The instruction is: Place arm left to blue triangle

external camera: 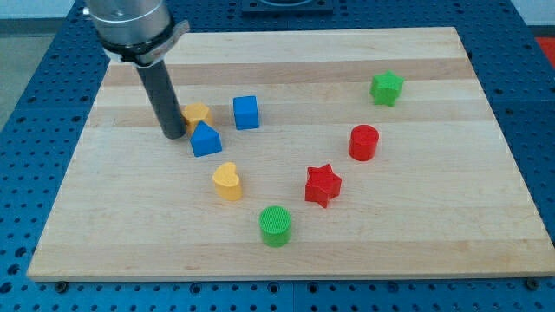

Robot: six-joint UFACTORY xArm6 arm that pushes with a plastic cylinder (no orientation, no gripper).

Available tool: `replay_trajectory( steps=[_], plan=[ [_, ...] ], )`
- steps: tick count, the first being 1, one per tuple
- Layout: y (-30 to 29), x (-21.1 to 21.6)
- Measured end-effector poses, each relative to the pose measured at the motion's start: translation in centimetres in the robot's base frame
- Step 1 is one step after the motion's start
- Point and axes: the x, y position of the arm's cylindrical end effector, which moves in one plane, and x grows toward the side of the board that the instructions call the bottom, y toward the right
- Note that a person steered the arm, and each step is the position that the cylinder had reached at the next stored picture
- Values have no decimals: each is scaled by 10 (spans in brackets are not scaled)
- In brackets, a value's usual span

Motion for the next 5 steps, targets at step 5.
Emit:
replay_trajectory(
  steps=[5],
  plan=[
    [-20, 29]
  ],
)
